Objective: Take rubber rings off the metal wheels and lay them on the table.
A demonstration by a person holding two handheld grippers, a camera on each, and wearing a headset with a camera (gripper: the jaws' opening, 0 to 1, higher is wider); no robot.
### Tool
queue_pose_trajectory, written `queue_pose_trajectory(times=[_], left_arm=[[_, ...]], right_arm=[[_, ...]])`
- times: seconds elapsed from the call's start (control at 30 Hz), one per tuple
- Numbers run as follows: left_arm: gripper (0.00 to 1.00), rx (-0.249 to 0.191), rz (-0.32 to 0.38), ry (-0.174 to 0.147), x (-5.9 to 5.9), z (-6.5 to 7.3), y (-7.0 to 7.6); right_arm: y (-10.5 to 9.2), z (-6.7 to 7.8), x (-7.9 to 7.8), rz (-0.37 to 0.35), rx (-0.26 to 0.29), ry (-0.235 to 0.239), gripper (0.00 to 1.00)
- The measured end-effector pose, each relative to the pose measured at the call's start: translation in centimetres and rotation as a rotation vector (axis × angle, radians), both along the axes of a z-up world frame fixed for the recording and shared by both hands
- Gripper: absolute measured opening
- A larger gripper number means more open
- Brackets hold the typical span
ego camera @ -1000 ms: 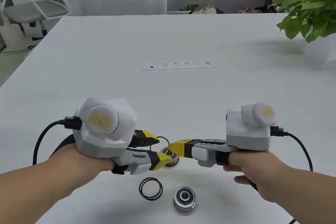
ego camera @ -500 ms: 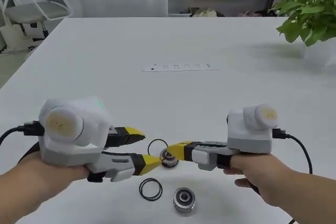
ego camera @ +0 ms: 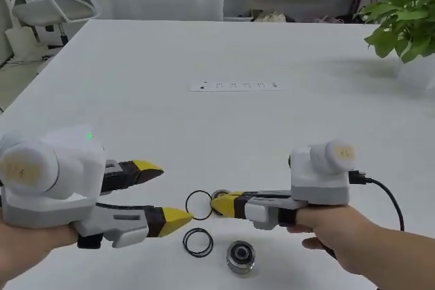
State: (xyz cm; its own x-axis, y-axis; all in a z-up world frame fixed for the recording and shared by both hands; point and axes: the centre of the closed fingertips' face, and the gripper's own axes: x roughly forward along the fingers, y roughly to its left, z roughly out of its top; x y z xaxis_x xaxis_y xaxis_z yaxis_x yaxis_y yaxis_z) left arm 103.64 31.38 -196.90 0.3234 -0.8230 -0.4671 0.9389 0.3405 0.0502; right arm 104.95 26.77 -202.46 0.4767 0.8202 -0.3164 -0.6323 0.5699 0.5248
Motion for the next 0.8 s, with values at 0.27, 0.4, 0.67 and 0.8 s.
queue_pose_trajectory(times=[0.27,0.4,0.67,0.8], left_arm=[[0.62,0.005,0.023,0.01,-0.4,-0.3,0.9],[0.63,0.005,0.028,0.01,-0.6,-0.4,1.2],[0.69,0.01,0.037,0.03,-1.3,-1.1,1.8],[0.71,0.024,0.033,0.033,-1.6,-1.5,2.1]], right_arm=[[0.4,-0.7,-0.6,0.03,-0.014,0.019,0.0],[0.5,-0.9,-0.9,0.039,-0.02,0.026,0.0],[0.9,-1.7,-1.5,0.067,-0.033,0.048,0.0],[1.2,-2.1,-2.0,0.083,-0.043,0.06,0.0]])
